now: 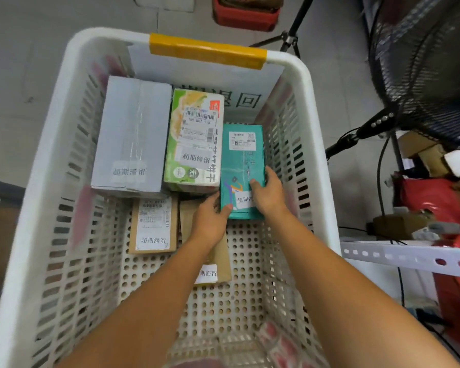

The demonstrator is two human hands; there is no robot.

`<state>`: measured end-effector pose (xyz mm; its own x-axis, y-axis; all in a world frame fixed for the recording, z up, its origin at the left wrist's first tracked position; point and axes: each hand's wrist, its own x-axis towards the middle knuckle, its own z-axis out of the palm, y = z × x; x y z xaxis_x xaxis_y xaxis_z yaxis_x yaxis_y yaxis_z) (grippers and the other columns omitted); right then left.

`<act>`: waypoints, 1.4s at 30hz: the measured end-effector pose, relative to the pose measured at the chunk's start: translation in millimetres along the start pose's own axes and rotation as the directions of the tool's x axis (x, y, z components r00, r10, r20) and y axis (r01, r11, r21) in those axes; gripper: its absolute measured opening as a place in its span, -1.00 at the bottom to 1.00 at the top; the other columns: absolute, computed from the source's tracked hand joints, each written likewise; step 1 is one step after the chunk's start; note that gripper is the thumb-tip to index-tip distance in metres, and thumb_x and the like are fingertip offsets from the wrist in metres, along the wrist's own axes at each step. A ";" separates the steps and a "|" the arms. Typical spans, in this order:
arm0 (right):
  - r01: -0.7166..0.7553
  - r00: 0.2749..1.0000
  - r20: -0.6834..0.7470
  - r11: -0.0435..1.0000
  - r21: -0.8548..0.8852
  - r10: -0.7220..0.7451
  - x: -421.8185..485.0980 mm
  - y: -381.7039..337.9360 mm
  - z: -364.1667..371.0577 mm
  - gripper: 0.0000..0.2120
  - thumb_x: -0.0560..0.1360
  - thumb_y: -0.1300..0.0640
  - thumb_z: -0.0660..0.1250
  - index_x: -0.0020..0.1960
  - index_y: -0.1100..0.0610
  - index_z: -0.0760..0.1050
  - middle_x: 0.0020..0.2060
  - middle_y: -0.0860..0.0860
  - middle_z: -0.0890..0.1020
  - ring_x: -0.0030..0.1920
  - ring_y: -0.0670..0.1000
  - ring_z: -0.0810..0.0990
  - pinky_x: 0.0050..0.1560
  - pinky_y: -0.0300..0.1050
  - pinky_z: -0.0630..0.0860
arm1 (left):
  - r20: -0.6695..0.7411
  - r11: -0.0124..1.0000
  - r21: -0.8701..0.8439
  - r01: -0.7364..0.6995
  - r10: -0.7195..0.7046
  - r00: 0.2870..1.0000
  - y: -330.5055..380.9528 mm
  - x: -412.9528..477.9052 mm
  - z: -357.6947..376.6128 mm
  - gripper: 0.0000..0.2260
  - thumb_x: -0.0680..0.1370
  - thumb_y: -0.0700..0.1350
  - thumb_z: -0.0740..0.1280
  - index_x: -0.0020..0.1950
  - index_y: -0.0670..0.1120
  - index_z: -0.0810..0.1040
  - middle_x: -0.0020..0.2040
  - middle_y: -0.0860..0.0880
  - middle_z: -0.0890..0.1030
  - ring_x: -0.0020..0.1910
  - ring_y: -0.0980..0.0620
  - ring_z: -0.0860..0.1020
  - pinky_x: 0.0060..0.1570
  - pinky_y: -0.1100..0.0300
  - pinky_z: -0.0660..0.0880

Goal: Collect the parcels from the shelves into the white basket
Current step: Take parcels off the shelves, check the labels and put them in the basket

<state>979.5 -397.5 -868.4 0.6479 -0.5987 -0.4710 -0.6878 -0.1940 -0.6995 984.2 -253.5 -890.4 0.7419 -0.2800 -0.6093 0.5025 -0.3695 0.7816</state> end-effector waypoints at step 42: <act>-0.126 0.800 -0.598 0.958 -0.259 -0.057 -762.7 -26.4 -476.5 -0.61 0.53 -0.03 0.27 0.31 0.07 0.48 0.22 0.08 0.58 0.24 0.19 0.52 0.19 -0.04 0.46 | 0.756 -0.097 0.588 -0.803 0.420 0.502 312.9 -678.1 38.9 -0.65 0.60 0.00 0.23 0.37 -0.03 0.45 0.30 -0.06 0.53 0.22 -0.11 0.51 0.23 0.05 0.43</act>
<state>347.5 -306.1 -234.6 0.3617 -0.9322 -0.0158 -0.8250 -0.3121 -0.4712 621.1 -213.7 -237.9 0.2481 -0.9656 -0.0781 -0.9055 -0.2598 0.3354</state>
